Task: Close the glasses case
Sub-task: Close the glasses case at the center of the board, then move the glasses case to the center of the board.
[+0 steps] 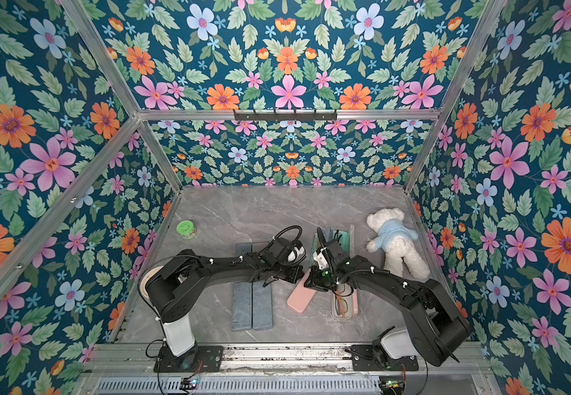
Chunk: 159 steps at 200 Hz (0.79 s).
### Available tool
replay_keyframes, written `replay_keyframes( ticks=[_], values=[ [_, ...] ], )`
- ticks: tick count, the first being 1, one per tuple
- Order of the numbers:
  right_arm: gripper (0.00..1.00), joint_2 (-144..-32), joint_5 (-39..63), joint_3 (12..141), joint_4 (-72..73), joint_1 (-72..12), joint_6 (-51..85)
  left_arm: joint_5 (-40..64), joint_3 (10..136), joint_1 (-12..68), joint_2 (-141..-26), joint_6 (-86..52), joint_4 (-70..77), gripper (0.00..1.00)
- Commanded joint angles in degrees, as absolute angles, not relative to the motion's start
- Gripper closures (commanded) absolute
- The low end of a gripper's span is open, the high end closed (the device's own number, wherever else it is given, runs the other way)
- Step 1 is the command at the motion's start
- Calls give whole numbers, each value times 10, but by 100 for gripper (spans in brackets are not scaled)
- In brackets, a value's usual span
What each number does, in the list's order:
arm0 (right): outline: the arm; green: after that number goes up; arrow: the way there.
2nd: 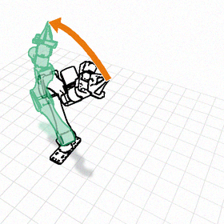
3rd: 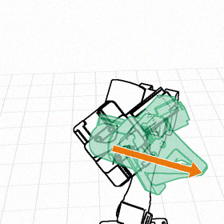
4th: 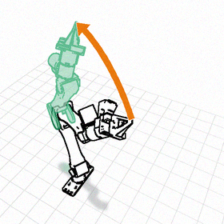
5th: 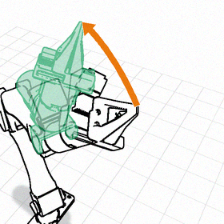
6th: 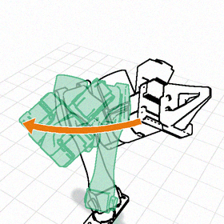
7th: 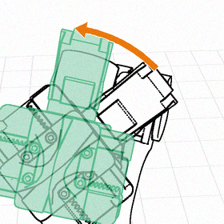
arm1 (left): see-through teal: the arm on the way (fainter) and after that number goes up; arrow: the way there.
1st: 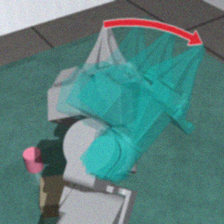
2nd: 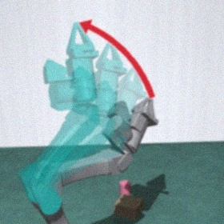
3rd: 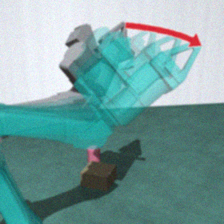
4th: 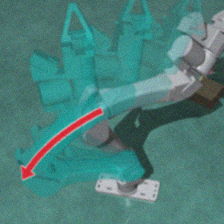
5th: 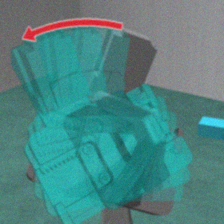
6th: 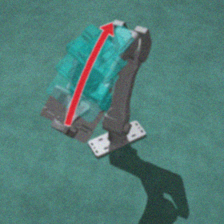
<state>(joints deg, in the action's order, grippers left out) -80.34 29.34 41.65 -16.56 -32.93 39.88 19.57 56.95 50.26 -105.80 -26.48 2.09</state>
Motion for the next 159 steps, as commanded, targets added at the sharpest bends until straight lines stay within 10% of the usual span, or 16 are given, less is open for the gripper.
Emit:
replay_keyframes(
  ticks=[1,46,159],
  values=[
    [74,-792,285,423,-169,-330,398,196,567,502,-1047,-259,29,94],
    [44,-746,257,425,-198,-330,409,192,555,502,-1031,-264,45,92],
    [15,-715,202,413,-245,-330,457,74,463,493,-897,-285,118,64]
  ],
)
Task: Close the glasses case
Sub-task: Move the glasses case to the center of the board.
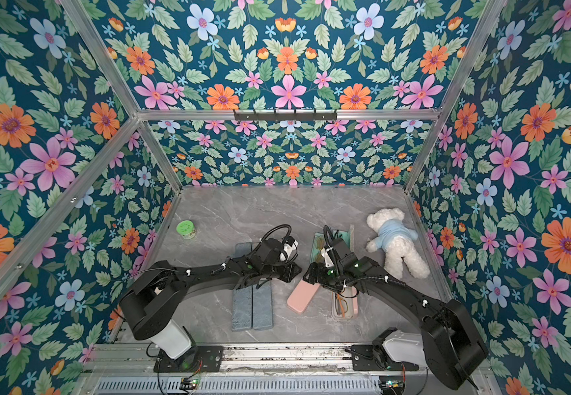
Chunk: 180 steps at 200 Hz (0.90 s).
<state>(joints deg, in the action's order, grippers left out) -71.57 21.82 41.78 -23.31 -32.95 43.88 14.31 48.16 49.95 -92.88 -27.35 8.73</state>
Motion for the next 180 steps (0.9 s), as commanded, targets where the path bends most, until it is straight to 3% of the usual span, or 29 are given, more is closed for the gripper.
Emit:
replay_keyframes(
  ticks=[1,43,98,180],
  values=[
    [15,-715,202,412,-245,-330,458,72,463,492,-895,-285,118,64],
    [4,-733,159,417,-255,-354,474,45,429,454,-848,-295,127,47],
    [2,-836,108,489,-295,-405,483,25,421,440,-823,-286,121,27],
    [4,-935,98,548,-353,-426,469,22,417,429,-805,-278,116,24]
  ],
)
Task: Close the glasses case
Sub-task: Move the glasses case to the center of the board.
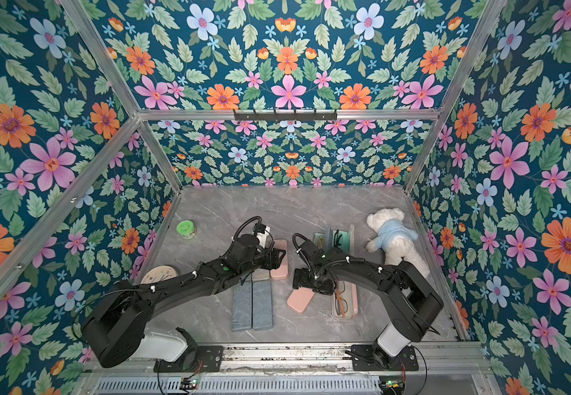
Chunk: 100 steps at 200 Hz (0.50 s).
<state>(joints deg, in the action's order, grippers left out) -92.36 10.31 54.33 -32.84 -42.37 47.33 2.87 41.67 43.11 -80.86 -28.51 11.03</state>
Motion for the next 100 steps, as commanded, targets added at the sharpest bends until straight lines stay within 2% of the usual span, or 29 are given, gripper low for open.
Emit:
replay_keyframes(
  ticks=[1,100],
  values=[
    [4,-936,98,549,-354,-426,468,23,417,430,-805,-278,116,24],
    [8,-1001,90,609,-377,-451,448,24,417,429,-812,-275,117,26]
  ],
)
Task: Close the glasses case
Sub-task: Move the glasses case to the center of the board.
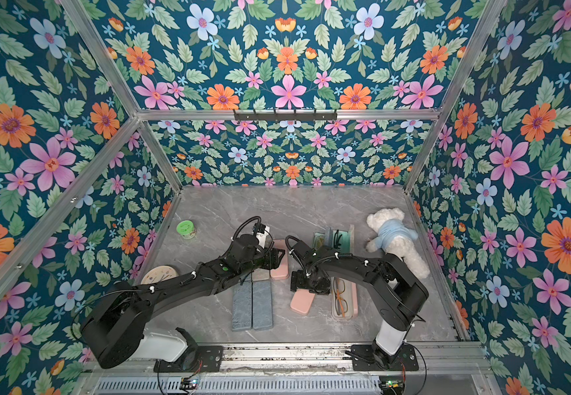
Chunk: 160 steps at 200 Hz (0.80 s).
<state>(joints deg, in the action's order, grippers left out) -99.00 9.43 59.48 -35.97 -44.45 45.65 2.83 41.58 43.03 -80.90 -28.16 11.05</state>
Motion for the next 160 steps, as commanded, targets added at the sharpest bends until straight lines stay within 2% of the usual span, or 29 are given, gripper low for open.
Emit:
replay_keyframes(
  ticks=[1,52,160],
  values=[
    [8,-1003,90,609,-377,-451,448,24,417,429,-812,-275,117,26],
    [18,-1002,87,590,-374,-483,444,30,420,430,-815,-273,115,27],
    [21,-990,73,603,-353,-584,484,35,424,429,-825,-272,114,27]
  ],
)
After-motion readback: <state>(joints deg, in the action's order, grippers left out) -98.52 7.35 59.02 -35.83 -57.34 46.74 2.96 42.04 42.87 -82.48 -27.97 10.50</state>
